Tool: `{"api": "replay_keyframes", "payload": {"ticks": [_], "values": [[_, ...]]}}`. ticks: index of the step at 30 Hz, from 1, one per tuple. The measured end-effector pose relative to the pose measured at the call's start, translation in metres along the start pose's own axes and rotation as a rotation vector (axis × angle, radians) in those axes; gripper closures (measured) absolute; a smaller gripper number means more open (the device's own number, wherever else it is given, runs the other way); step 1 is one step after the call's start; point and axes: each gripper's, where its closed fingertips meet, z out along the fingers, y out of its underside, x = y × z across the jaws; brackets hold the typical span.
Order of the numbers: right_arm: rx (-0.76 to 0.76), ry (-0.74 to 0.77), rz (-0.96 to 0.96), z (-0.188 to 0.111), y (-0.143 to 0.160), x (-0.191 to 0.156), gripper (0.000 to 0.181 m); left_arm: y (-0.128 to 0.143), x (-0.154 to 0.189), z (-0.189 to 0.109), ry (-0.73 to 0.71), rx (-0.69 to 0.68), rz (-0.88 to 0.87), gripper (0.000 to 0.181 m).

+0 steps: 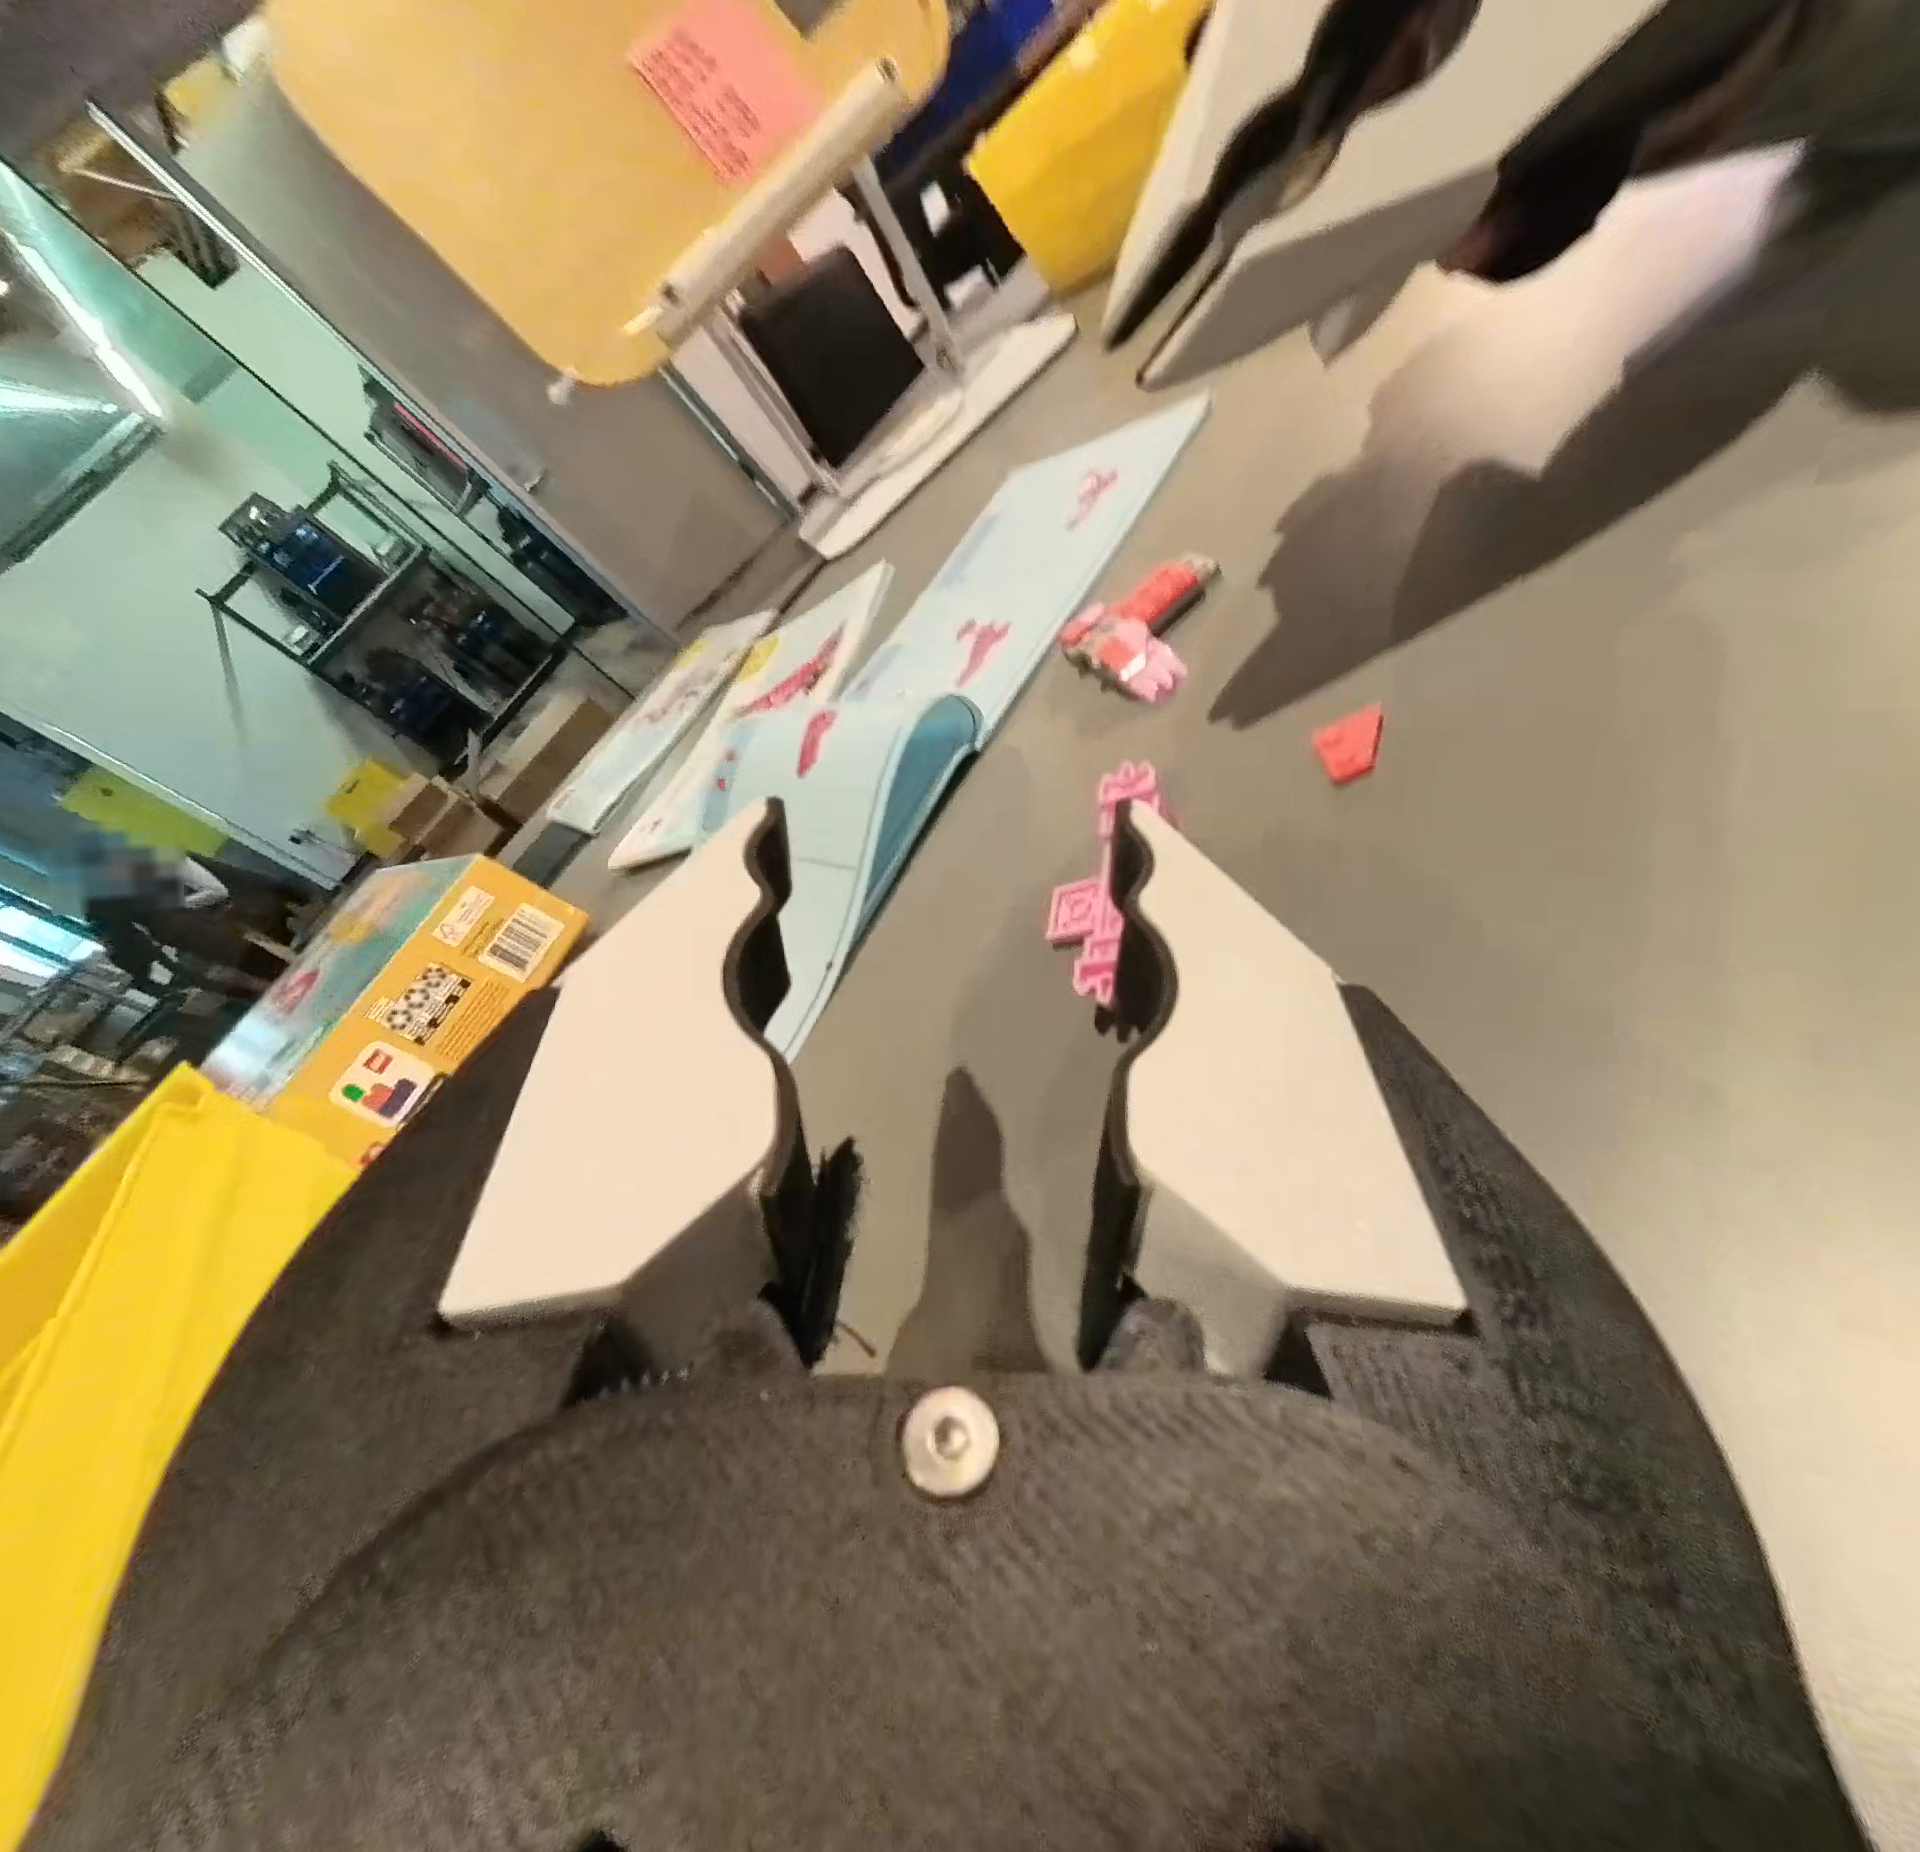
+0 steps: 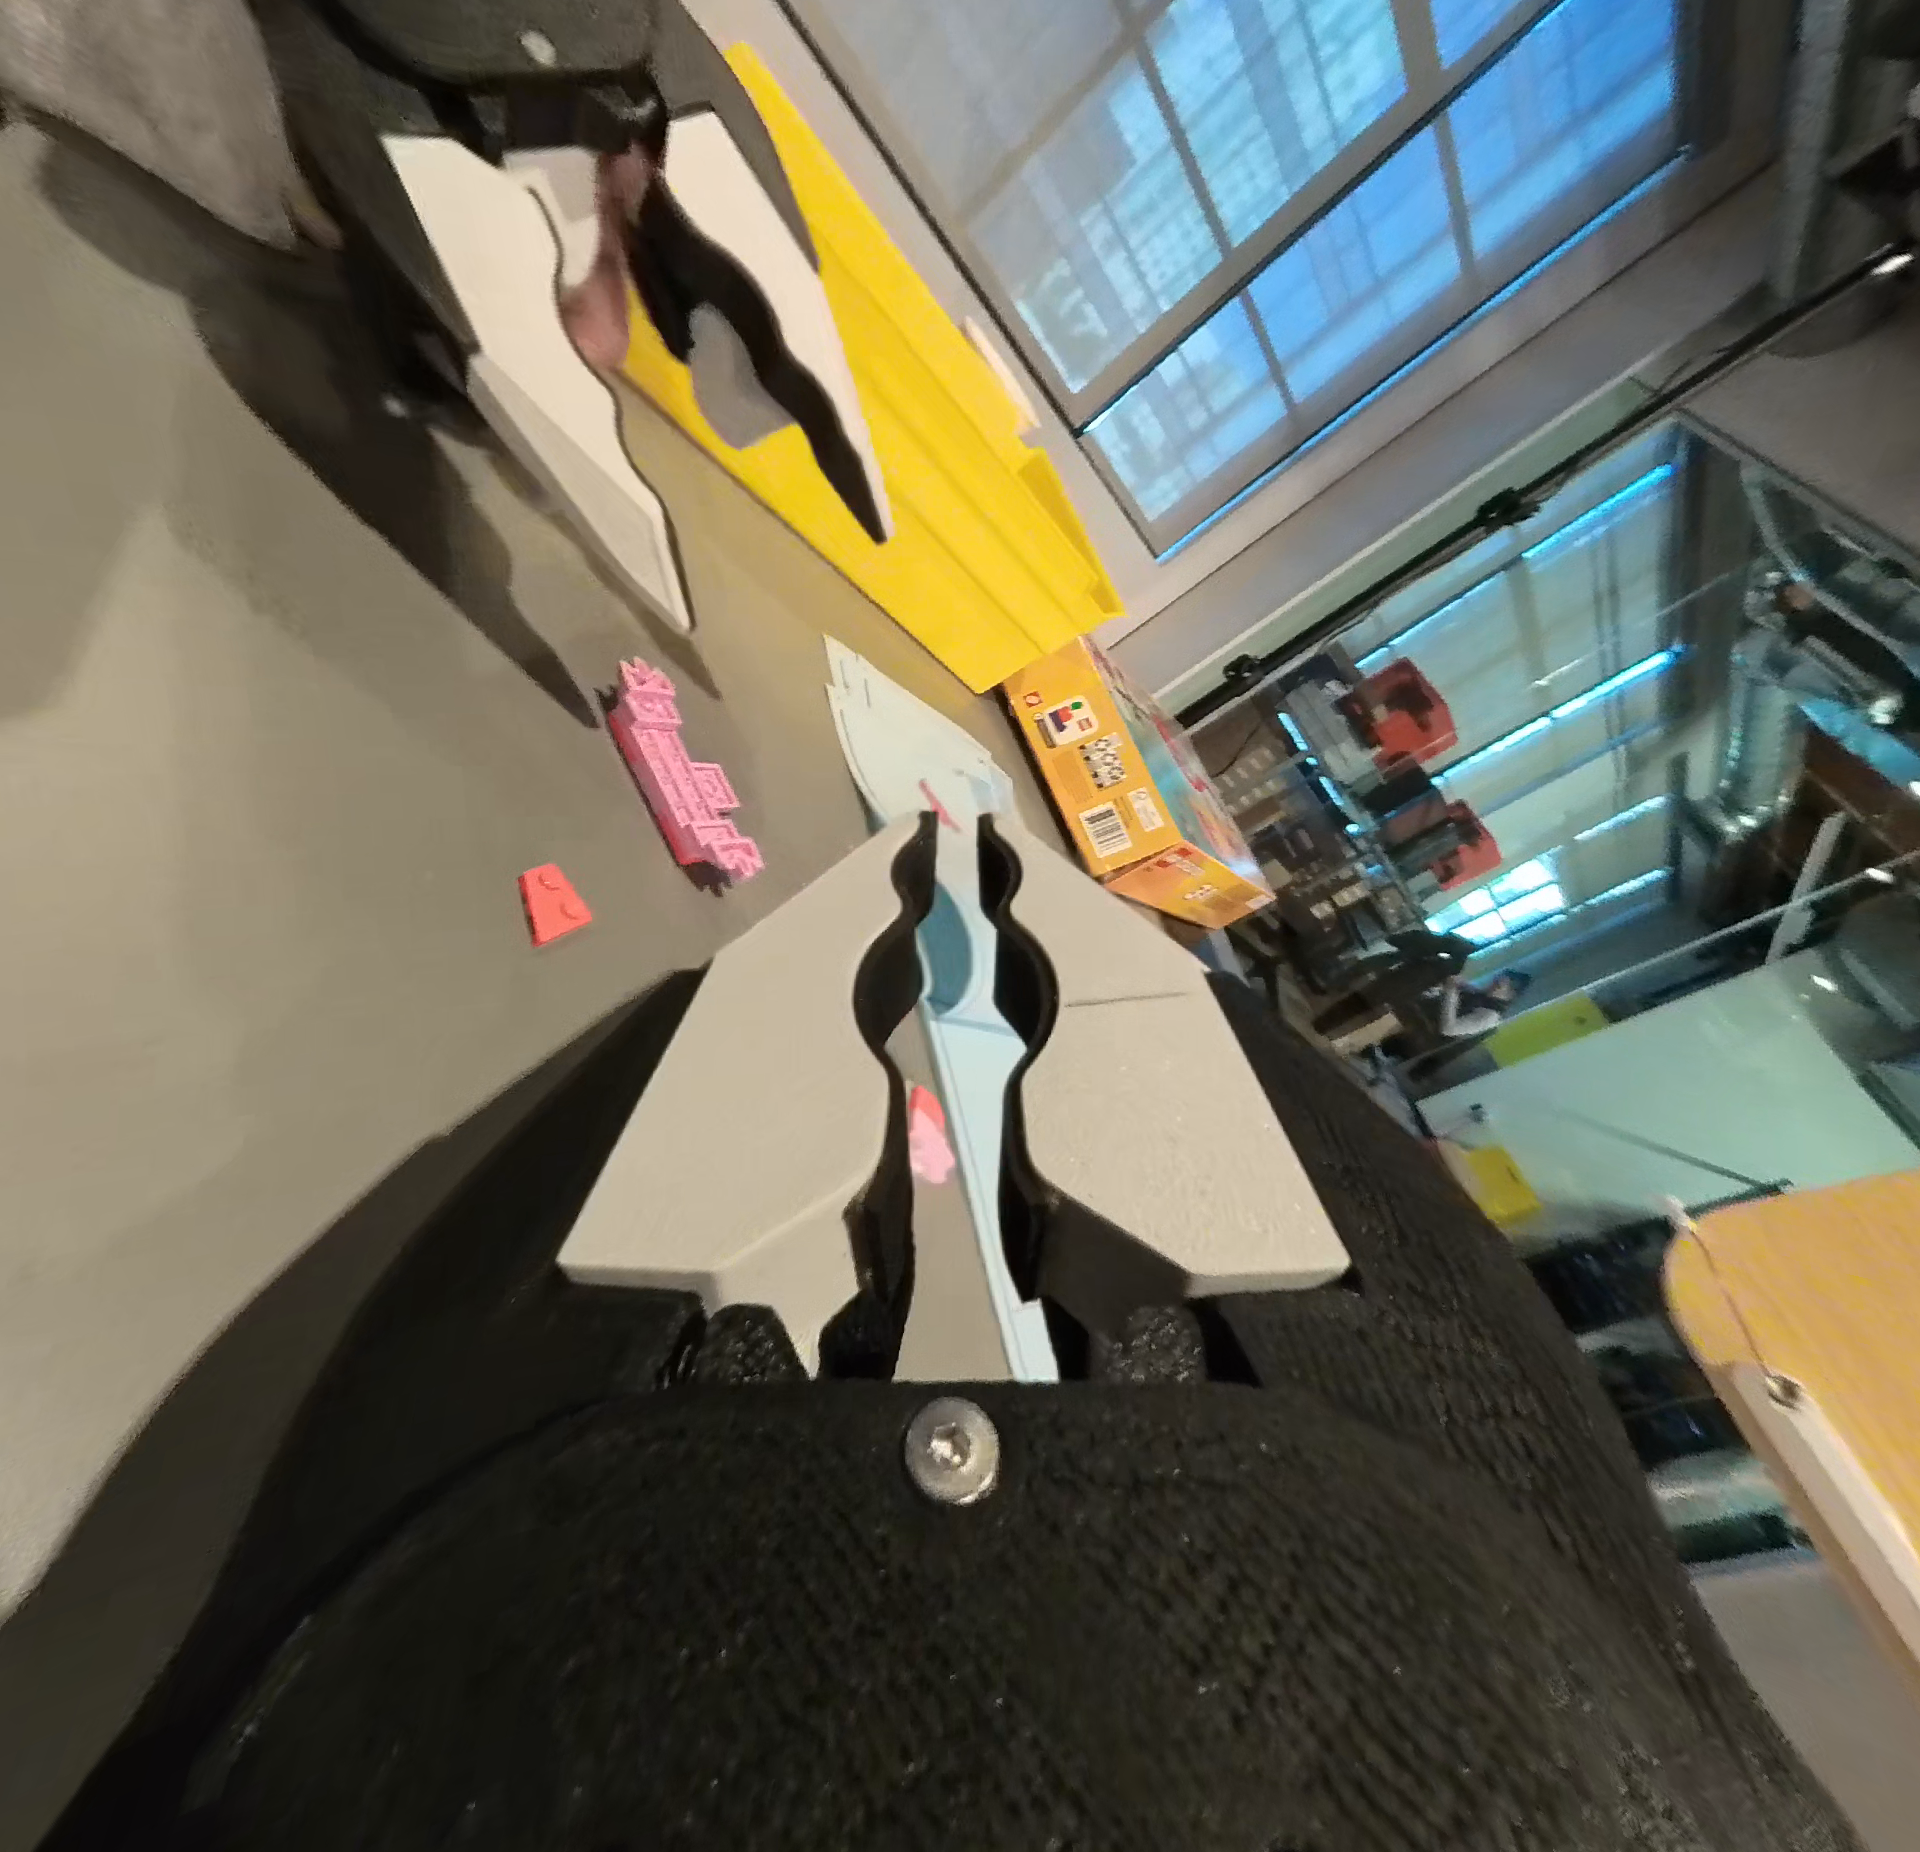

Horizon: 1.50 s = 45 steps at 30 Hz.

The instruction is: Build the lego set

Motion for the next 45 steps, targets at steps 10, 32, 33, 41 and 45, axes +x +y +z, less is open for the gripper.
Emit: {"api": "replay_keyframes", "payload": {"ticks": [10,32,33,41,45], "values": [[0.013,0.363,0.077,-0.021,0.025,0.06,0.176,-0.044,-0.053,-0.053,-0.243,0.331,-0.156,0.127],[-0.292,0.614,0.179,-0.031,0.106,0.108,0.177,0.148,-0.206,-0.165,-0.032,-0.649,-0.474,0.148],[-0.301,0.627,0.187,-0.033,0.108,0.109,0.177,0.155,-0.206,-0.161,0.007,-0.694,-0.482,0.15],[-0.343,0.665,0.197,-0.04,0.116,0.113,0.177,0.185,-0.213,-0.145,0.13,-0.928,-0.451,0.148],[-0.352,0.66,0.182,-0.039,0.117,0.112,0.178,0.171,-0.246,-0.118,0.066,-0.885,-0.415,0.144]]}}
